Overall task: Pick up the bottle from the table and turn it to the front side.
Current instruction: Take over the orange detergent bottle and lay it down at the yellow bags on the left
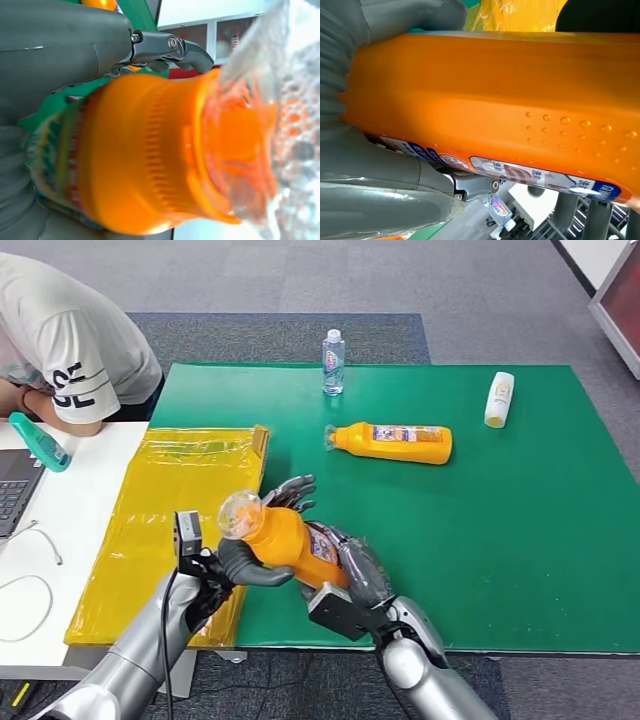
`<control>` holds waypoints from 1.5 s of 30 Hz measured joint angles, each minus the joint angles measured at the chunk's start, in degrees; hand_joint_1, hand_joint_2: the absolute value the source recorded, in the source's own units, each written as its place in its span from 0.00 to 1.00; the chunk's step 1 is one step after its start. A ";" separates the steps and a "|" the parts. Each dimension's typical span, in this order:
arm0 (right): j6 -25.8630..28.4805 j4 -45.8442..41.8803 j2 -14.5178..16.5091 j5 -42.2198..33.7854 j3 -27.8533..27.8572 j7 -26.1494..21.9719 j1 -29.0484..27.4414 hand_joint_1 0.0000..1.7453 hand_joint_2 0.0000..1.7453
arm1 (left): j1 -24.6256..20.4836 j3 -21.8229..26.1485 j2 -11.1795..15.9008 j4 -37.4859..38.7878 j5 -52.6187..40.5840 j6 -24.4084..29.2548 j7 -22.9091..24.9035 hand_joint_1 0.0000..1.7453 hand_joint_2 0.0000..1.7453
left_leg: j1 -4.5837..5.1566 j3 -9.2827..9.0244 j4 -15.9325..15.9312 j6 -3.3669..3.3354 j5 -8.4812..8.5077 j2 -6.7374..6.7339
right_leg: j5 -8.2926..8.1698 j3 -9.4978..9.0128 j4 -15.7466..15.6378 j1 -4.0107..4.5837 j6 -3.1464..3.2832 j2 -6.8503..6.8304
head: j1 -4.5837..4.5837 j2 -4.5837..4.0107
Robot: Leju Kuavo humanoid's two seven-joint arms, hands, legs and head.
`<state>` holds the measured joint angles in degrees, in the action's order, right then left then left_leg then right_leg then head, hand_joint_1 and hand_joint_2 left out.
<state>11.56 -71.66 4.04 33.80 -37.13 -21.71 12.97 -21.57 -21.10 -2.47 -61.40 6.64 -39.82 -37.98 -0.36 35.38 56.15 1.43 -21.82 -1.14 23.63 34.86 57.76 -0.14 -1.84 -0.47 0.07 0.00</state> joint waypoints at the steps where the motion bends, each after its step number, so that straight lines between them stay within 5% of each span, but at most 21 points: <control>1: 0.13 0.23 0.09 0.23 -0.16 0.01 0.04 1.00 1.00 | -0.05 -0.03 -0.14 0.00 0.07 0.04 0.11 0.00 1.00 | 0.00 0.00 0.00 0.00 0.00 0.00 | 0.00 0.00 0.00 0.00 0.00 0.00 | 0.00 0.00; 14: 2.90 1.07 0.31 1.86 -0.92 0.16 0.19 1.00 1.00 | -0.10 -0.16 -0.49 0.17 0.87 0.20 0.54 0.00 1.00 | 0.00 0.00 0.00 0.00 0.00 0.00 | 0.00 0.00 0.00 0.00 0.00 0.00 | 0.00 0.00; 18: 3.98 0.53 0.31 2.78 -0.94 0.48 0.20 1.00 1.00 | -0.10 -0.28 -0.55 0.19 1.21 0.21 0.56 1.00 1.00 | 0.00 0.01 0.00 0.00 0.00 0.00 | 0.00 0.00 0.00 0.00 0.00 0.00 | 0.00 0.00; 36: 4.99 -0.52 0.28 3.31 -0.94 1.42 -0.17 0.98 1.00 | 0.26 -0.45 -1.05 0.21 2.80 2.22 0.80 1.00 1.00 | 0.00 0.01 0.00 0.00 0.00 0.00 | 0.00 0.00 0.00 0.00 0.00 0.00 | -0.01 0.00; 40: 4.98 -0.57 0.28 3.02 -0.96 1.47 -0.44 0.05 1.00 | 0.75 -0.40 -1.10 0.15 2.75 2.81 0.80 1.00 1.00 | 0.00 0.02 0.00 0.00 0.00 0.00 | 0.00 0.00 0.00 0.00 0.00 0.00 | -0.01 0.00; 45: 2.92 -0.67 0.28 -1.71 -0.44 0.79 -0.89 0.00 1.00 | 2.12 -0.25 -0.98 -0.91 0.18 5.39 0.43 1.00 1.00 | 0.00 0.02 0.00 0.00 0.00 0.00 | 0.00 0.01 0.00 0.00 0.00 0.00 | -0.01 0.00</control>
<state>14.48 -72.33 4.32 32.09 -37.57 -20.92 12.08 -19.46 -21.35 -3.45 -62.30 6.83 -34.43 -37.56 -0.36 35.40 56.15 1.43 -21.83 -1.14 23.63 34.87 57.75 -0.14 -1.84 -0.46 0.05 0.00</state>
